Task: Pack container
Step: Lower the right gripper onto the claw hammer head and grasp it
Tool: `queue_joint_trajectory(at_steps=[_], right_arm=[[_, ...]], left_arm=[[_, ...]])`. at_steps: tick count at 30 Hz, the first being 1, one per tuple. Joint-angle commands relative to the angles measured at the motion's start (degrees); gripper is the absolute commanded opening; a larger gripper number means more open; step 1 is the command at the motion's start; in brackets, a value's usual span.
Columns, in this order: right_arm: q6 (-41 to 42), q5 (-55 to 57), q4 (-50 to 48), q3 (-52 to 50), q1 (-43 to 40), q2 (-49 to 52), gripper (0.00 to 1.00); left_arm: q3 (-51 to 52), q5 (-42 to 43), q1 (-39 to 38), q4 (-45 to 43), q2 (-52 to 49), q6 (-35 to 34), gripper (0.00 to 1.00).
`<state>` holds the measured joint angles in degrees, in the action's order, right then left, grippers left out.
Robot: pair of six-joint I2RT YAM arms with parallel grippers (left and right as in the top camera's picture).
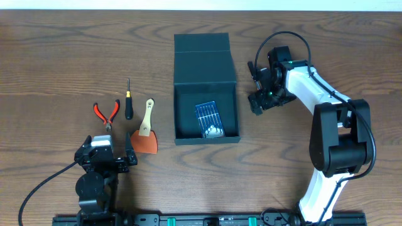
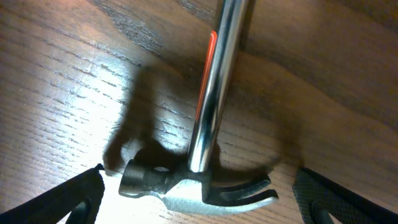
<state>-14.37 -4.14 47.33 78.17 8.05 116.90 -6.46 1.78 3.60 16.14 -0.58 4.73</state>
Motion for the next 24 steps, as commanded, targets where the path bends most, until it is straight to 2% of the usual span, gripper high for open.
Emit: queue_joint_trajectory(at_steps=[1,16,22,24], right_arm=[[-1.2,-4.57,0.76,-1.36,0.2,1.14,0.99],[-2.19,-5.55,1.57,-1.36,0.24,1.14,0.96],[-1.92,-5.51,1.77,-1.36,0.24,1.14,0.86],[-1.92,-5.51,1.79,-1.36,0.24,1.14,0.79]], left_arm=[[1.36,0.61,-0.13,0.44,0.35,-0.09,0.98],[1.36,0.61,-0.13,0.44,0.35,-0.07,0.98],[1.36,0.61,-0.13,0.44,0.35,-0.07,0.98],[1.36,0.61,-0.13,0.44,0.35,-0.07,0.98]])
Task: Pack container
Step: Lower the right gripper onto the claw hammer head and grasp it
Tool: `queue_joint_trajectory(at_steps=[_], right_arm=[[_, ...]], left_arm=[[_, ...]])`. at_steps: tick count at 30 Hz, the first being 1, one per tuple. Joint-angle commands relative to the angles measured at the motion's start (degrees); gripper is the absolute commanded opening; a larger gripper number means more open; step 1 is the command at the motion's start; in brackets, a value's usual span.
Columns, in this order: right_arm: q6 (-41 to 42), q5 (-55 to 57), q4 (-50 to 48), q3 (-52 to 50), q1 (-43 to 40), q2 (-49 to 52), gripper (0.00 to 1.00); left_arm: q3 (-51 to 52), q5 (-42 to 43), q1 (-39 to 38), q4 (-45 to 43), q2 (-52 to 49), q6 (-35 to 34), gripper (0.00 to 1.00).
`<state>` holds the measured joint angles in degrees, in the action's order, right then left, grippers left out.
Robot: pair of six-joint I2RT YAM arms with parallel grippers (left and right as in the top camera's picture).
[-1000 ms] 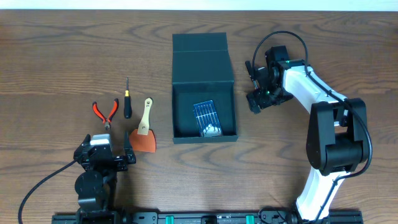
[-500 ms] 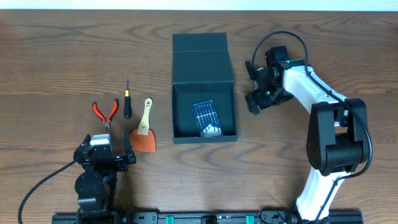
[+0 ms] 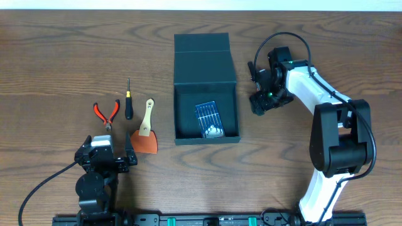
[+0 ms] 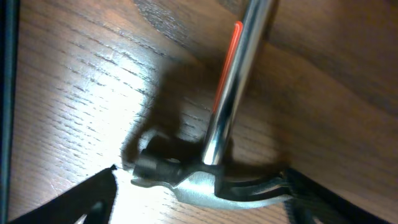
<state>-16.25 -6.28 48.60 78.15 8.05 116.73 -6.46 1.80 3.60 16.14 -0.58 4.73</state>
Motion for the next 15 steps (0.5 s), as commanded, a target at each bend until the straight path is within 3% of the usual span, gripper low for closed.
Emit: queue_joint_trajectory(at_steps=[1,4,15], right_arm=[[-0.04,-3.37,0.57,-1.33,0.24,1.31,0.76],[-0.04,-3.37,0.7,-1.33,0.24,1.31,0.67],[-0.04,-3.32,0.66,-1.33,0.22,1.31,0.59]], left_arm=[[1.36,0.59,-0.13,0.44,0.35,-0.07,0.98],[1.36,0.59,-0.13,0.44,0.35,-0.07,0.98],[1.36,0.59,-0.13,0.44,0.35,-0.07,0.98]])
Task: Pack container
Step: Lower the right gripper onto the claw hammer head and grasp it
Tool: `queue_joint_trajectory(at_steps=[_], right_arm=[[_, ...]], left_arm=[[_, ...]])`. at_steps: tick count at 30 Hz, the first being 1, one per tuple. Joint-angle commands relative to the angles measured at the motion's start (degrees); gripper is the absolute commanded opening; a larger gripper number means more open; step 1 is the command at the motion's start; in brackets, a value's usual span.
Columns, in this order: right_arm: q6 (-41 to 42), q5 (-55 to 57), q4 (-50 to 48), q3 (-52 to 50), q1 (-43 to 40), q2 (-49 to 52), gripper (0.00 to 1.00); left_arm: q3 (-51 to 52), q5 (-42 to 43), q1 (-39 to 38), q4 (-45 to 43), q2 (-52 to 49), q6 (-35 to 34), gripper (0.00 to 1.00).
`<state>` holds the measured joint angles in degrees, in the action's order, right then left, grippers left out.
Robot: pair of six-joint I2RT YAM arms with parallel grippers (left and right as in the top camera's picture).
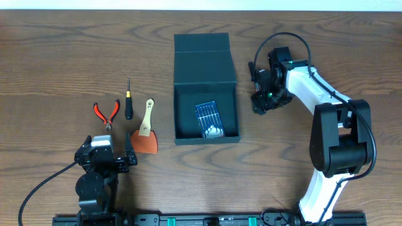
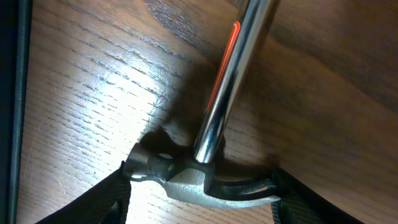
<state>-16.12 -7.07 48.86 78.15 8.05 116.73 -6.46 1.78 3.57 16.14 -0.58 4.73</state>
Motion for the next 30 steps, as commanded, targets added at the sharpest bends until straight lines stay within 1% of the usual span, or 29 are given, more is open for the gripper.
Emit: queue_joint_trajectory(at_steps=[1,5,8,14,17,23,30], right_arm=[[0.0,-2.34,0.37,-1.33,0.22,1.31,0.58],[1.14,-1.27,0.07,-1.18,0.22,1.29,0.54],[1.33,-1.25,0.17,-0.46,0.22,1.29,0.49],[2.8,-0.39,0.9,2.05,0.22,1.25,0.46],[2.8,-0.39,1.51,3.43,0.22,1.25,0.42],[2.8,0.48,3.23,6.4,0.22,1.25,0.38],[2.8,1.29,6.01,10.27,0.22,1.25,0.36]], left_arm=[[1.36,0.61,-0.11,0.44,0.35,-0.07,0.98],[1.36,0.61,-0.11,0.44,0.35,-0.07,0.99],[1.36,0.61,-0.11,0.44,0.35,-0.09,0.98],[1.36,0.61,-0.11,0.44,0.35,-0.07,0.98],[1.36,0.61,-0.11,0.44,0.35,-0.07,0.98],[1.36,0.61,-0.11,0.44,0.35,-0.07,0.98],[1.36,0.61,-0.11,0.44,0.35,-0.07,0.98]])
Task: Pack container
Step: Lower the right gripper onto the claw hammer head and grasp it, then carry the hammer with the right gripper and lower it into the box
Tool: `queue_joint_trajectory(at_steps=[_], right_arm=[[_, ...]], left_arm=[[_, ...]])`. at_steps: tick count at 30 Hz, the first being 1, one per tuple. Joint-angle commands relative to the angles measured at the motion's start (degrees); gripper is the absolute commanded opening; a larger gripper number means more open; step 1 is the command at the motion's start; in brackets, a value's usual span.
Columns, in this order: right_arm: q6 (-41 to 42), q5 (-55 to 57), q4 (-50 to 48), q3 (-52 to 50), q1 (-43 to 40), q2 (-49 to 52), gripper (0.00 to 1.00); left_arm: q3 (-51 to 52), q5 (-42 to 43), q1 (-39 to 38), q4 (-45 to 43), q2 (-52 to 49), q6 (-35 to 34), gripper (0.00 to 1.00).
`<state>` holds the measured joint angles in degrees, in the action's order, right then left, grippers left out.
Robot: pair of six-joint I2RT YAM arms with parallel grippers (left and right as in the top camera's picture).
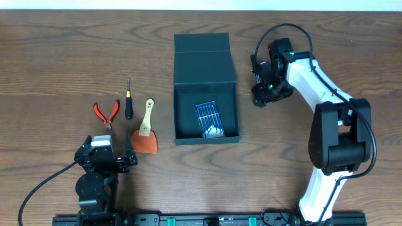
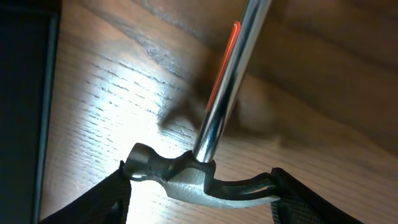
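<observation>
My right gripper [image 2: 200,194] is shut on the head of a claw hammer [image 2: 186,177], one finger on the striking face and the other on the claw. The hammer's chrome shaft [image 2: 225,87] with an orange stripe points away, and its blurred shadow lies apart from it on the wood, so it hangs a little above the table. In the overhead view the right gripper [image 1: 260,98] is just right of the open black box [image 1: 176,113], which holds a blue packet [image 1: 207,117]. The left gripper [image 1: 127,156] rests at the front left.
Red-handled pliers [image 1: 107,113], a small screwdriver [image 1: 129,104] and a scraper with an orange blade [image 1: 145,133] lie left of the box. The box's lid [image 1: 203,56] lies open behind it. The box's dark wall [image 2: 22,106] fills the left of the wrist view.
The hammer, then lying on the table in my shut right gripper, now hangs above it. The gripper has shifted toward the back of the table and the box.
My right gripper stood open on either side of the hammer's head on the table. Its fingers were then closer in, then shut on the head. Now the hammer is held off the wood. The left arm and the other tools have stayed still.
</observation>
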<state>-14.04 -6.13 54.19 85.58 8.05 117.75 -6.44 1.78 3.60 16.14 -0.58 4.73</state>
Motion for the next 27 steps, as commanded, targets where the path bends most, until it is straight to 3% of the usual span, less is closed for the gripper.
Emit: queue_joint_trajectory(at_steps=[1,15,27], right_arm=[[0.72,0.35,1.22,3.82,0.24,0.22,0.36],[0.7,0.31,13.99,24.96,1.16,0.22,0.36],[0.76,0.31,27.45,38.27,12.02,0.22,0.38]], left_arm=[[1.33,0.61,-0.13,0.44,0.35,-0.07,0.98],[1.33,0.61,-0.13,0.44,0.35,-0.07,0.98],[1.33,0.61,-0.13,0.44,0.35,-0.07,0.98]])
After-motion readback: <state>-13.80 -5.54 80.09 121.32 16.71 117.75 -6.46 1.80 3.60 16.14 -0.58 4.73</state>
